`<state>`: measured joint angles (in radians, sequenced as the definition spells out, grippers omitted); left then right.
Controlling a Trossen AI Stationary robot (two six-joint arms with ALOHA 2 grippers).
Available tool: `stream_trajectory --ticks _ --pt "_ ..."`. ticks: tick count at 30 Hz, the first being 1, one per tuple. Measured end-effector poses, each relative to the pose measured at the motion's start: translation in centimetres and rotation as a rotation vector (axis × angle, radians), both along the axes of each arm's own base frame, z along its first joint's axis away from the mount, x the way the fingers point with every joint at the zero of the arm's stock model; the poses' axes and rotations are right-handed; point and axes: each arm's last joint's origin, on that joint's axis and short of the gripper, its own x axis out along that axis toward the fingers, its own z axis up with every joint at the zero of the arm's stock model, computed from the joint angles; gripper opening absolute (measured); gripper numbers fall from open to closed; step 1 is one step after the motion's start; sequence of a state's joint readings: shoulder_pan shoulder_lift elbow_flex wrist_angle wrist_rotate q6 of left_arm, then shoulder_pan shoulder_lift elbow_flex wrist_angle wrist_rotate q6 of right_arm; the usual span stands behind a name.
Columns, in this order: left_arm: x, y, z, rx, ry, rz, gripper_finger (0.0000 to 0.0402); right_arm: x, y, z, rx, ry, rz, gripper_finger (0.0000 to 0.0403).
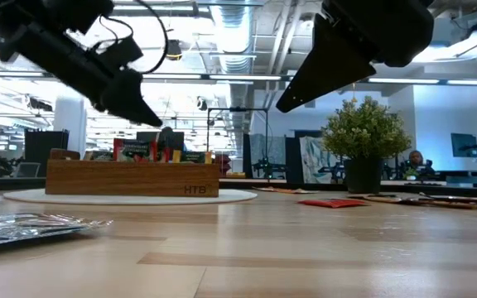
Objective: Pick & Place Tea
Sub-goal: Put the red tea bag into the middle section of the wooden organizer
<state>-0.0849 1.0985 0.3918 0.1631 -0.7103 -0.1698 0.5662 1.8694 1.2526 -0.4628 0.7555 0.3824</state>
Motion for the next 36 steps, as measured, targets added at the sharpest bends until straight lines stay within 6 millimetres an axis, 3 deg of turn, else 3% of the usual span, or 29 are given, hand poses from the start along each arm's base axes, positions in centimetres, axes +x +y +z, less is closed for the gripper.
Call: stream_trajectory --ticks 3,8,13,19,22,29,36 --pt "0.1 -0.1 1.5 -0.011 0.103 -0.049 0.0139 0.1 -0.2 0.0 0.000 0.000 -0.005 0.0164" --pt "0.3 -0.4 3.0 -0.190 0.230 -0.102 0.0133 0.1 -0.2 0.0 0.000 -0.001 -0.006 0.0166" --pt "1.0 -0.3 2.0 -0.311 0.285 -0.110 0.0133 0.1 -0.2 0.0 0.001 -0.001 -0.006 0.0164" --pt "1.8 0.1 -0.1 -0.265 0.394 -0.036 0.0130 0.1 -0.2 0.0 0.000 -0.001 -0.006 0.0159" --pt "2.0 0.1 -0.6 -0.237 0.430 -0.043 0.0110 0.1 -0.2 0.0 0.001 -0.001 -0.006 0.0157" --pt "2.2 0.0 0.1 -0.116 0.438 -0.056 0.0011 0.2 -0.4 0.0 0.001 -0.001 -0.013 0.0153" --pt "2.6 -0.2 0.5 -0.065 0.512 -0.219 0.0001 0.2 -0.4 0.0 0.002 -0.003 -0.014 0.0153"
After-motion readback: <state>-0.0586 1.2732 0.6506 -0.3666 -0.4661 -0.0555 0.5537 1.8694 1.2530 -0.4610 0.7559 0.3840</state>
